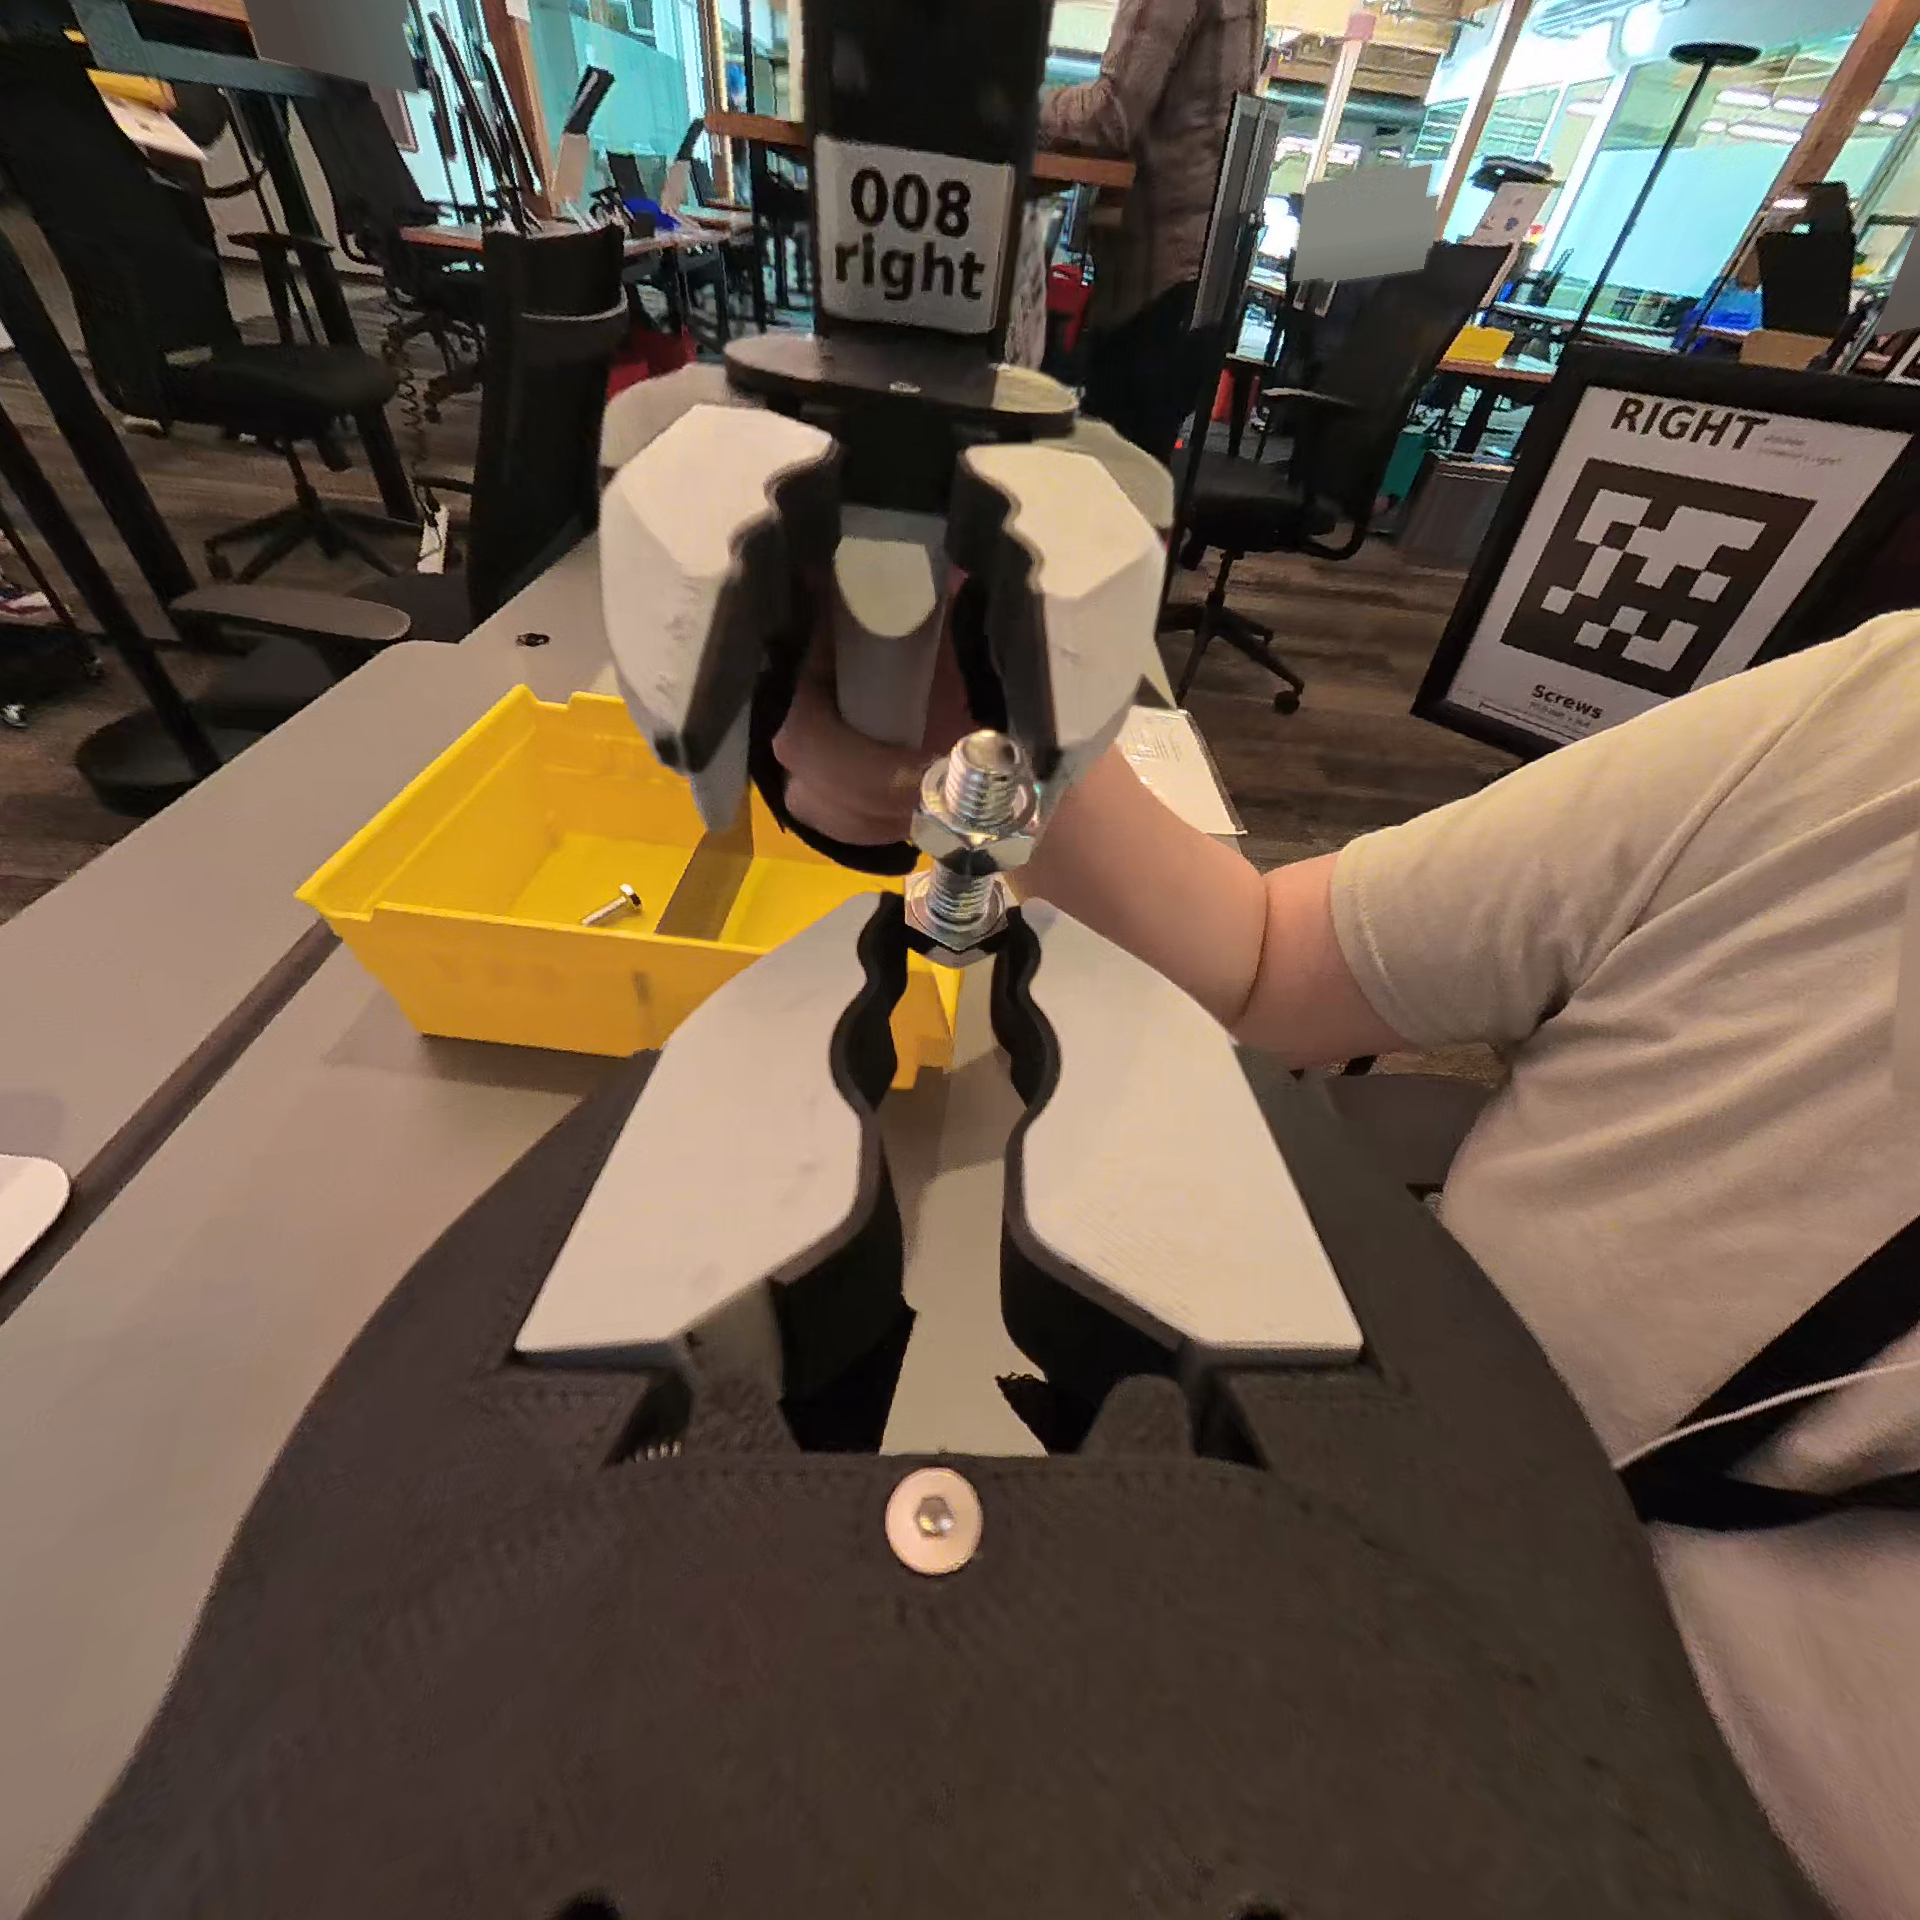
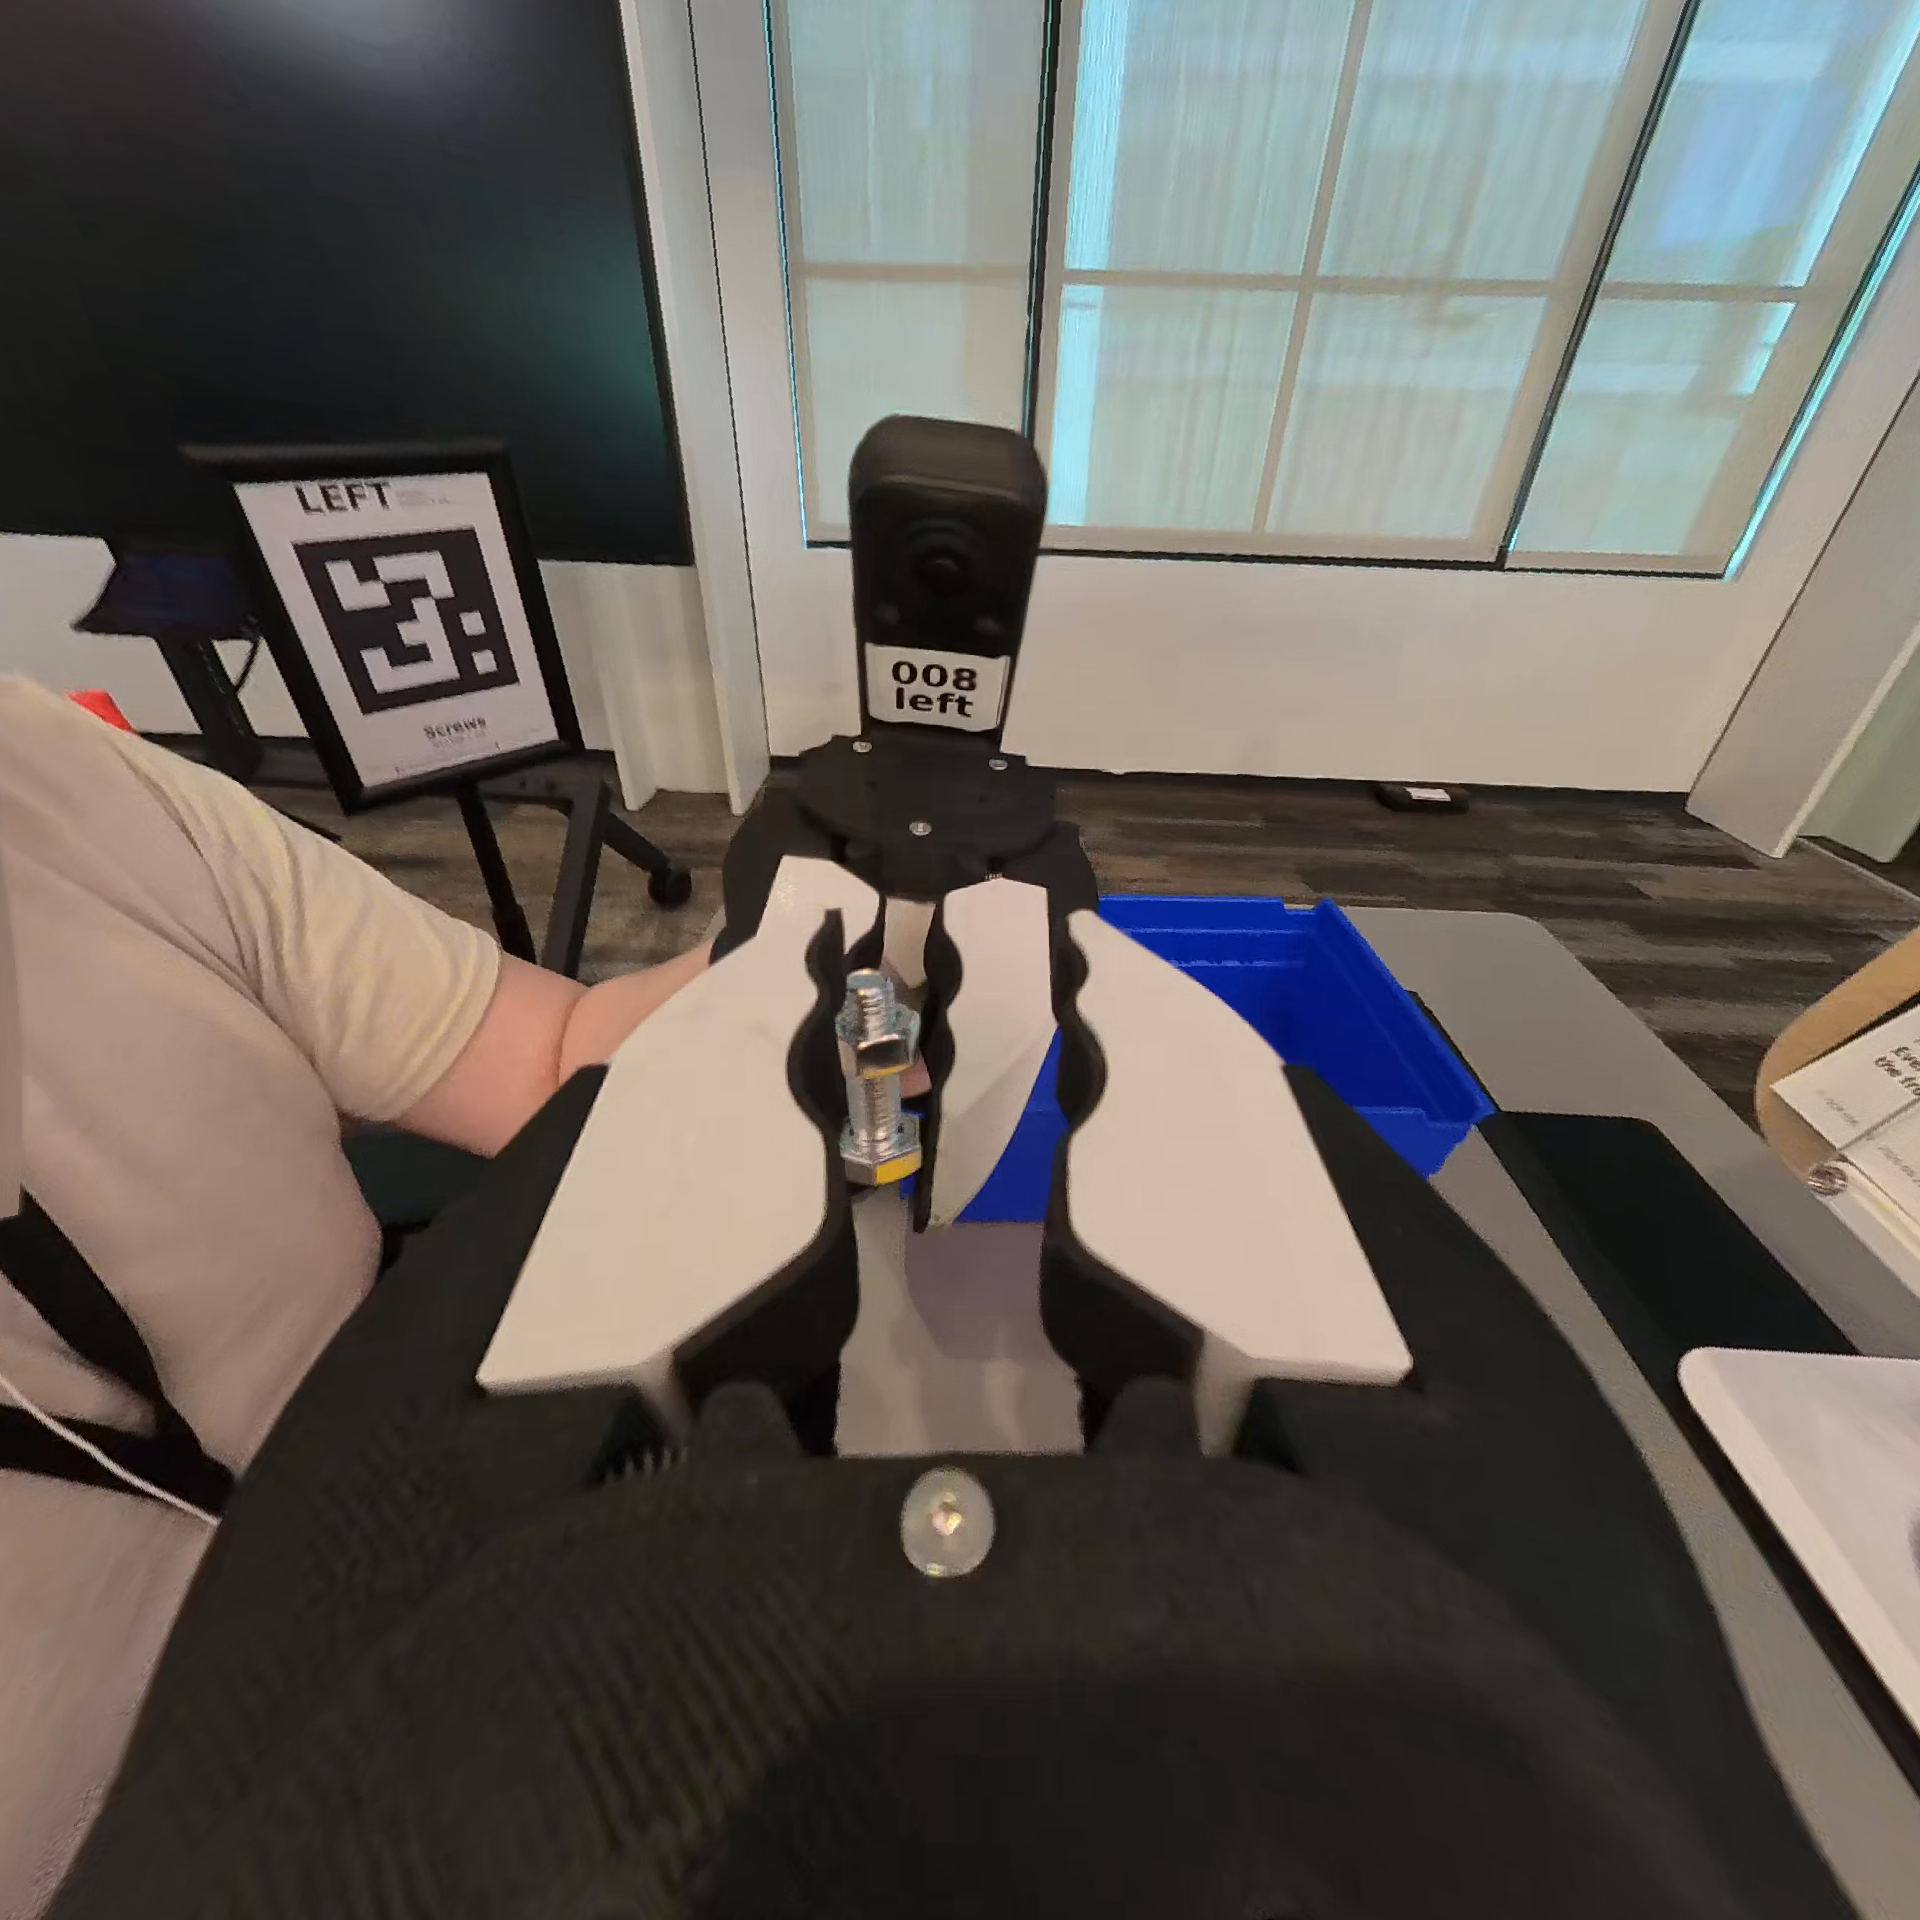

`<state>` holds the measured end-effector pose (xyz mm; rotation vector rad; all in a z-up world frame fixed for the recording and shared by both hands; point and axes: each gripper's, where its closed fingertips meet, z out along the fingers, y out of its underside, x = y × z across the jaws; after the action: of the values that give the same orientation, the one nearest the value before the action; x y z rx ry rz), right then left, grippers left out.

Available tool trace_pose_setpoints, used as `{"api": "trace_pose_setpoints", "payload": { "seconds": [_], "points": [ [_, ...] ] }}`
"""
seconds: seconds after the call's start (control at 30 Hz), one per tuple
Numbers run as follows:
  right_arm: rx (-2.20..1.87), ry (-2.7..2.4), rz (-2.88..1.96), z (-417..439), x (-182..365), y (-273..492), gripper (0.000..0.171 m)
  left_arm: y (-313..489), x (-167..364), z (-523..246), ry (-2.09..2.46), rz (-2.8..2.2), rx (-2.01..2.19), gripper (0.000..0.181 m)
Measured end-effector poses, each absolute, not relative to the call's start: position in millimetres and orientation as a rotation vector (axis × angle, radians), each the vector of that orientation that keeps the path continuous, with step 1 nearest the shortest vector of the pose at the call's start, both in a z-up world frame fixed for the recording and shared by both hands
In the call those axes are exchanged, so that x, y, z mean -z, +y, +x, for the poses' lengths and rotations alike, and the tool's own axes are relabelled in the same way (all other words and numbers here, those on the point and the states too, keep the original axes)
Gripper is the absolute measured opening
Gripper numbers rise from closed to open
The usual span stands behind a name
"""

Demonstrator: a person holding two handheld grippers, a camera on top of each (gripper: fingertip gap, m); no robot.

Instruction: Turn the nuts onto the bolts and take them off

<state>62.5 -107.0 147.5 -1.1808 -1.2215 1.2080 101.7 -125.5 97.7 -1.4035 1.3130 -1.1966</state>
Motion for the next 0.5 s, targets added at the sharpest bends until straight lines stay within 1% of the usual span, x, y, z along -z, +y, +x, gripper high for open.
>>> {"api": "trace_pose_setpoints", "payload": {
  "seconds": [0.27, 0.37, 0.5],
  "points": [
    [-1.317, -1.172, -1.128, 84, -161, -106, 0.036, -128, -112, 96, 1.254, -1.366, 1.276, 0.017],
    [-1.386, -1.195, -1.1, 76, -163, -118, 0.036, -121, -113, 94, 1.208, -1.379, 1.302, 0.018],
    [-1.326, -1.21, -1.142, 62, -152, -113, 0.037, -119, -113, 95, 1.19, -1.386, 1.323, 0.018]
  ]
}}
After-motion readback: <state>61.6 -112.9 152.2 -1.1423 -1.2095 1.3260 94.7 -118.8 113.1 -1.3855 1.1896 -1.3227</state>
